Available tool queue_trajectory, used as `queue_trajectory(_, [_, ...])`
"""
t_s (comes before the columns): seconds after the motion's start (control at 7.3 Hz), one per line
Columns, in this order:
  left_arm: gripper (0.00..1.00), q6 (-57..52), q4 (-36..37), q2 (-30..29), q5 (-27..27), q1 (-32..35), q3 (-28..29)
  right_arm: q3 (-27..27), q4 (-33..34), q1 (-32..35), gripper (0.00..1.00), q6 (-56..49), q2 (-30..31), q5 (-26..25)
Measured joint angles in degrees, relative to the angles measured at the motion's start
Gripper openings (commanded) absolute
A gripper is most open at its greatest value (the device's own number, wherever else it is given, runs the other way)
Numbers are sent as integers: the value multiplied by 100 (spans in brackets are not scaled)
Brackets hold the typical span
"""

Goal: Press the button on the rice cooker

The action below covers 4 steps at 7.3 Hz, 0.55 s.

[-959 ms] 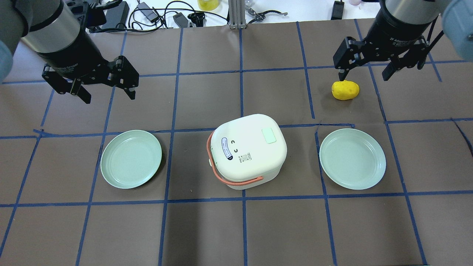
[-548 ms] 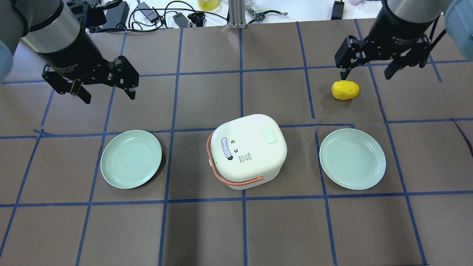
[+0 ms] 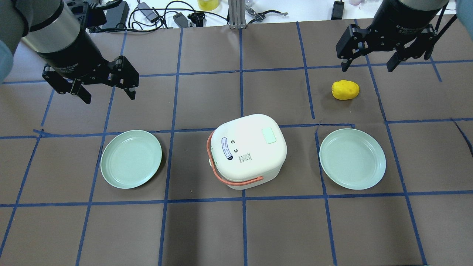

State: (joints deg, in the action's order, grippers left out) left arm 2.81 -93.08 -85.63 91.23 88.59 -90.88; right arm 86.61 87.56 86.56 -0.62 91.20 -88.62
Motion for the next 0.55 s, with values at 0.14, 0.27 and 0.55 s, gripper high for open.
queue_trajectory(0.14, [100,0,0,0,0,0,0,2,-50,-7,100,6,-5,-6])
queue_trajectory(0.27, [100,0,0,1,0,0,0,2,-95,-11,100,8,1,-7])
queue_trajectory(0.55, [100,0,0,2,0,0,0,1,-159,-8,100,9,-3,-32])
